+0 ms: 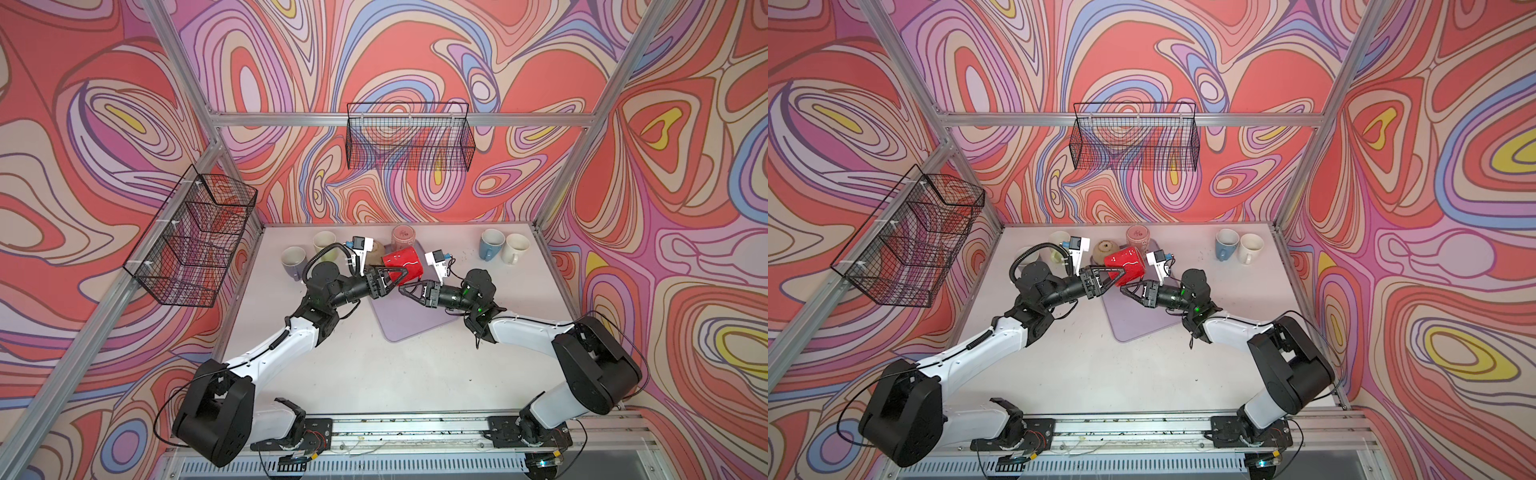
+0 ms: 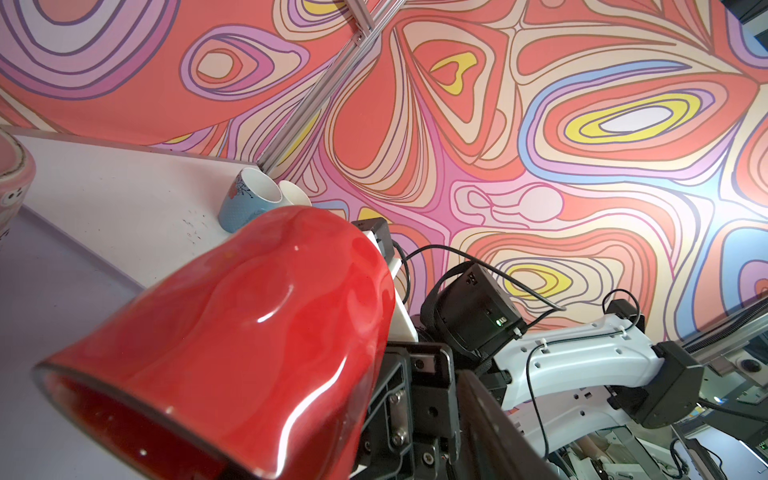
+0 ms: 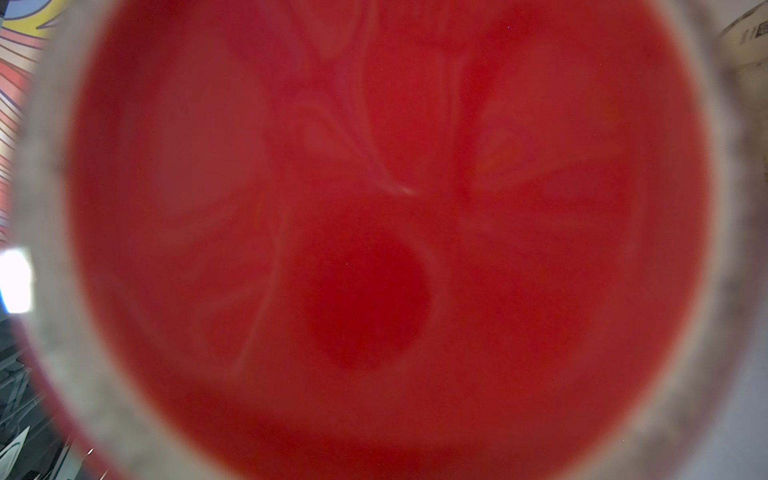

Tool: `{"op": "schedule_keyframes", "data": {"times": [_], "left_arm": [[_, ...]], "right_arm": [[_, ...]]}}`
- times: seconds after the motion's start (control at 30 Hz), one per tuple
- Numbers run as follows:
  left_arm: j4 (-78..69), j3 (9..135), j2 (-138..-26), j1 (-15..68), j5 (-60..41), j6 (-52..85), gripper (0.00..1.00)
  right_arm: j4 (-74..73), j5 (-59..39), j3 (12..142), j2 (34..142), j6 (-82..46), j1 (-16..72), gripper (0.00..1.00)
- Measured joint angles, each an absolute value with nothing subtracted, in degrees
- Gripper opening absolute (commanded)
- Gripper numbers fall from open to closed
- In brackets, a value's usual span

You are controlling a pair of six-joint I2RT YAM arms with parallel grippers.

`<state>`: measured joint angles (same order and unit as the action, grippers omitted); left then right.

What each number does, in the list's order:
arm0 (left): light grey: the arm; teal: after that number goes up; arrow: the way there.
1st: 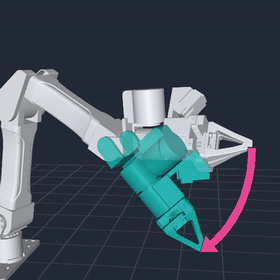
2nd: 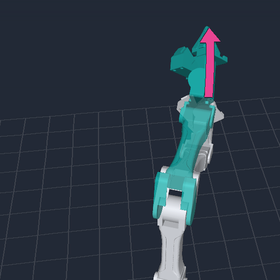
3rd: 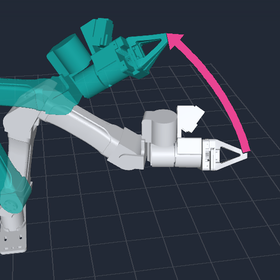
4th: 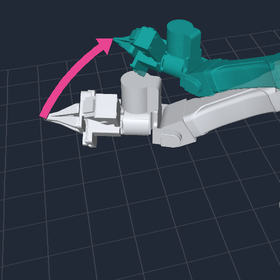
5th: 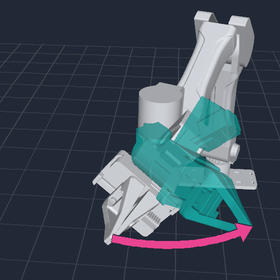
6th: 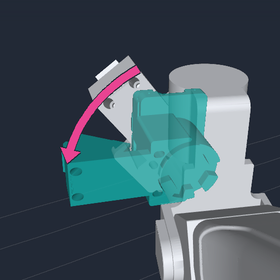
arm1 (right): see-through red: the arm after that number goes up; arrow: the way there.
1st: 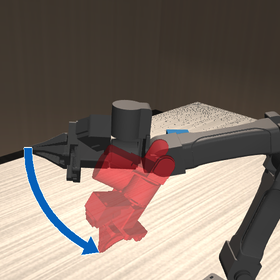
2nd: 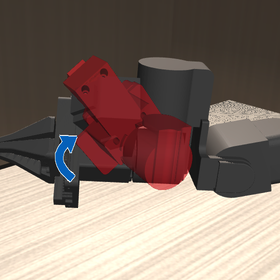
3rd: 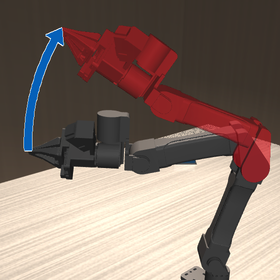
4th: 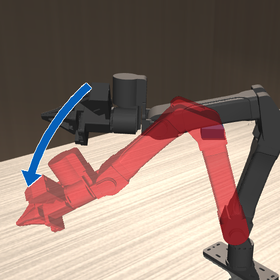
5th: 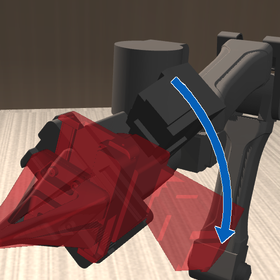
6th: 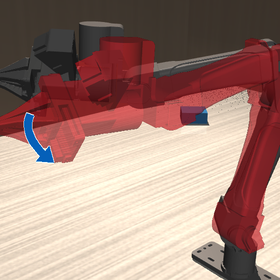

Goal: Turn the mug right side up
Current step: 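Close the left gripper on the red mug's rim while the right gripper holds it, then rotate the red mug between both grippers to turn its opening upward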

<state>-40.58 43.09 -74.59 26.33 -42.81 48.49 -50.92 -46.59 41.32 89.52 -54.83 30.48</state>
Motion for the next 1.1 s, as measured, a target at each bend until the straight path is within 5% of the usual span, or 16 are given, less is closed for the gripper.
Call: {"op": "schedule_keyframes", "data": {"times": [0.8, 1.1], "left_arm": [[-44.45, 43.11, -77.03, 26.96, -41.6, 49.8, 0.17], [-47.86, 43.11, -77.62, 26.89, -43.09, 50.24, 0.03]], "right_arm": [[-56.82, -47.24, 41.32, 91.31, -57.91, 31.0, 0.06], [-60.38, -48.53, 41.36, 91.88, -61.1, 30.92, 0.15]]}}
